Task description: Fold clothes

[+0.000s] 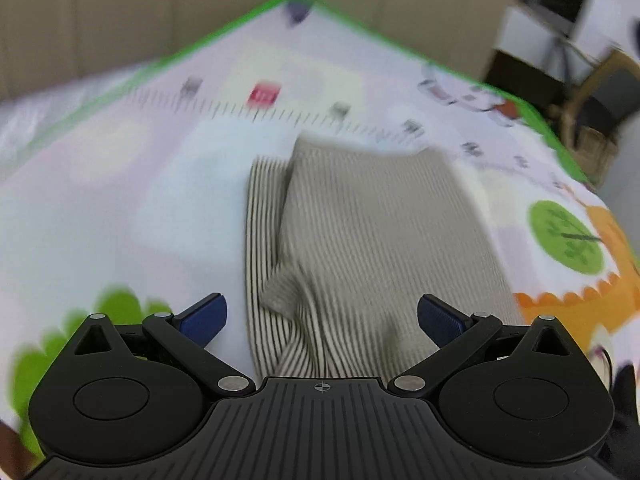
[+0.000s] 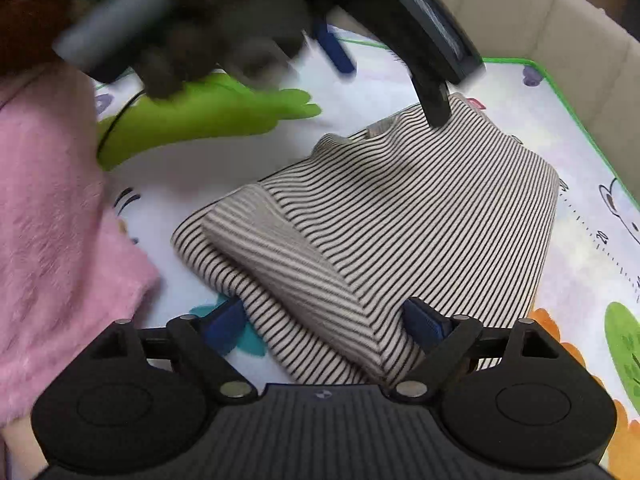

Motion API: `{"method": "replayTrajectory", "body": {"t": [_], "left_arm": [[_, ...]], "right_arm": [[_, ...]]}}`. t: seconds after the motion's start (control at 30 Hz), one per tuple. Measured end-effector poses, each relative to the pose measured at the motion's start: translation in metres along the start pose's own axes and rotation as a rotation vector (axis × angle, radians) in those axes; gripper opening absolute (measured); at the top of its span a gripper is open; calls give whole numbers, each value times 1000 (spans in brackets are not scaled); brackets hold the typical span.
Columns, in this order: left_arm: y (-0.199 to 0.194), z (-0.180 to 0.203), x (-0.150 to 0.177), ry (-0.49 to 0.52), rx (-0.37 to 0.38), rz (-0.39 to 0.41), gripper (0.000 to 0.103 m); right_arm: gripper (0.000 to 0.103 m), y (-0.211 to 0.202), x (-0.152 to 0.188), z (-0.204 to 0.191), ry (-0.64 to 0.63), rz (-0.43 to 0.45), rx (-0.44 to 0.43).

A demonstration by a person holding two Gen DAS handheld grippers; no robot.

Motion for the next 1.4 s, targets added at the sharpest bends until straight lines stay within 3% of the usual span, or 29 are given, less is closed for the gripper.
{"method": "replayTrajectory", "body": {"t": [0.17, 0.23, 0.43, 0.5, 0.6, 0.67, 0.73, 0.9, 0.93, 0.97, 1.0, 1.13, 1.2, 1.3, 1.4], "left_arm": [[-59, 27, 7, 442, -12, 63, 103], [-75, 35, 19, 545, 25, 53, 103], [-85, 72, 57, 769, 153, -14, 103], [-69, 85, 69, 852, 125, -49, 103], [-40, 97, 80, 900, 33, -117, 103], [-28, 94, 79, 867, -22, -129, 103], [-28, 83, 70, 772, -19, -110, 103], [-33, 57, 63, 591, 7, -90, 103], [-33, 53, 62, 568, 5, -91, 103], [-33, 50, 60, 549, 5, -91, 103], [-36, 48, 57, 542, 10, -86, 103], [-66, 28, 41, 438, 112, 53, 103], [-75, 11, 27, 306, 155, 121, 103], [-52, -6, -1, 165, 89, 134, 103], [-6, -8, -18, 133, 27, 70, 103]], "right_arm": [[70, 2, -27, 67, 487, -91, -206], [70, 2, -27, 81, 584, -105, -250], [70, -1, -23, 85, 624, -104, -269], [70, -2, -31, 81, 581, -96, -249], [70, -9, -39, 67, 422, -50, -185], [71, -22, -36, 48, 231, 5, -123], [74, -28, -30, 31, 56, 53, -59], [74, 2, -14, 0, -187, 57, 59], [68, 8, -10, -5, -233, 57, 87], [46, 11, -7, -5, -260, 60, 111], [27, 11, -6, -1, -245, 58, 124], [25, -11, -19, 20, -120, 38, 72], [23, -17, -22, 21, -118, 6, 52], [22, -28, -27, 20, -104, -38, 14], [21, -62, -37, 19, -91, -35, -27]]}}
Point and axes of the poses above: each gripper's, at about its wrist camera, not at the fingertips, and y roughly the way its jaws point, z to its right, x to its underside, the point moved 3 cm from there along y, roughly the way its jaws point, and after that the axes turned 12 degrees about y, right-handed, at the moved point
